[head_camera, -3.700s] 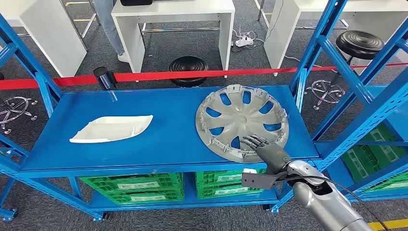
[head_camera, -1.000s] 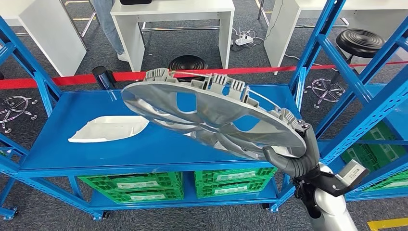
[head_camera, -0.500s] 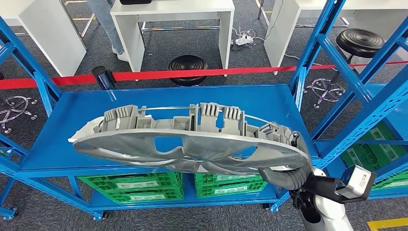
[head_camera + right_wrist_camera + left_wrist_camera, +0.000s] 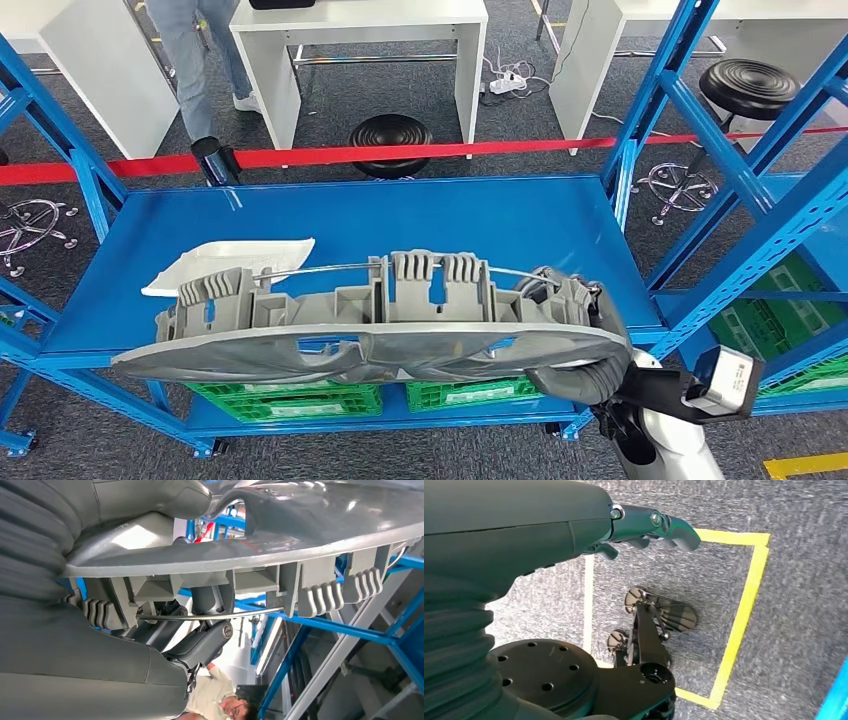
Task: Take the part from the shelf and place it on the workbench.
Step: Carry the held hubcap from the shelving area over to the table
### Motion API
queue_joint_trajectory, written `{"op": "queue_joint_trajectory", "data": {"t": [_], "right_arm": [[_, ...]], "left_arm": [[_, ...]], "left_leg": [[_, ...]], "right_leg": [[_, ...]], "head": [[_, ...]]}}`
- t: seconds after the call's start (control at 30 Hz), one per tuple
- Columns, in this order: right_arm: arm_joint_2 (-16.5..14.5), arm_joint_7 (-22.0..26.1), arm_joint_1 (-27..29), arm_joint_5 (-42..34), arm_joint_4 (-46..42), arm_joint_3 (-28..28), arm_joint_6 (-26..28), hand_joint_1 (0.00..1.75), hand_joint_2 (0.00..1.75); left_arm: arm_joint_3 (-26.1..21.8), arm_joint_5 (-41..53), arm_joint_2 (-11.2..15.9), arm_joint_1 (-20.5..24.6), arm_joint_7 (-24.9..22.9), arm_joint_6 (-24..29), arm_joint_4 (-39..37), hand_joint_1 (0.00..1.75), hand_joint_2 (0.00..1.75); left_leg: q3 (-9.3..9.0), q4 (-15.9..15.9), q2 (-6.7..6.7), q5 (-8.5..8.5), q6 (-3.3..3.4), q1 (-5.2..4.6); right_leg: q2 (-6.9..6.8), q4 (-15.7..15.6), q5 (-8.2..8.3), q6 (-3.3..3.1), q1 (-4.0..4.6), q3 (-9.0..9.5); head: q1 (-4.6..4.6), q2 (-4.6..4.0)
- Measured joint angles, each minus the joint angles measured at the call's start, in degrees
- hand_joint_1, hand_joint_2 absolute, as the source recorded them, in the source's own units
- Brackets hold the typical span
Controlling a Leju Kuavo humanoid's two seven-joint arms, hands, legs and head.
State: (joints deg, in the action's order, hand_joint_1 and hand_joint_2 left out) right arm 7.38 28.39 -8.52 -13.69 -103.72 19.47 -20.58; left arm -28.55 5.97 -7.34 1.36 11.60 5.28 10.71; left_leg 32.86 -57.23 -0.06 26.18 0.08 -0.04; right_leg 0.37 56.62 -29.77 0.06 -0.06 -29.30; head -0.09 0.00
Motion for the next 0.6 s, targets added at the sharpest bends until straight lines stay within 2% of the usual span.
{"op": "queue_joint_trajectory", "data": {"t": [0.4,0.6], "right_arm": [[0.92,-1.2,-2.31,-3.28,0.14,1.74,-3.05,1.75,1.75],[1.49,-1.05,-2.3,-3.36,0.14,2.31,-2.71,1.75,1.75]], "left_arm": [[-0.15,-0.14,0.91,-0.01,-0.13,2.56,0.09,0.0,1.75],[-0.17,0.01,1.69,-0.02,-0.84,2.46,0.09,0.0,1.75]], "left_leg": [[0.0,-0.07,0.0,0.06,0.07,-0.09],[0.04,-0.26,0.0,0.33,0.47,-0.43]], "right_leg": [[0.0,-0.03,0.02,0.04,-0.25,0.01],[0.0,-0.05,-0.13,0.37,-0.55,0.05]], "head": [[0.0,0.0],[0.0,0.0]]}}
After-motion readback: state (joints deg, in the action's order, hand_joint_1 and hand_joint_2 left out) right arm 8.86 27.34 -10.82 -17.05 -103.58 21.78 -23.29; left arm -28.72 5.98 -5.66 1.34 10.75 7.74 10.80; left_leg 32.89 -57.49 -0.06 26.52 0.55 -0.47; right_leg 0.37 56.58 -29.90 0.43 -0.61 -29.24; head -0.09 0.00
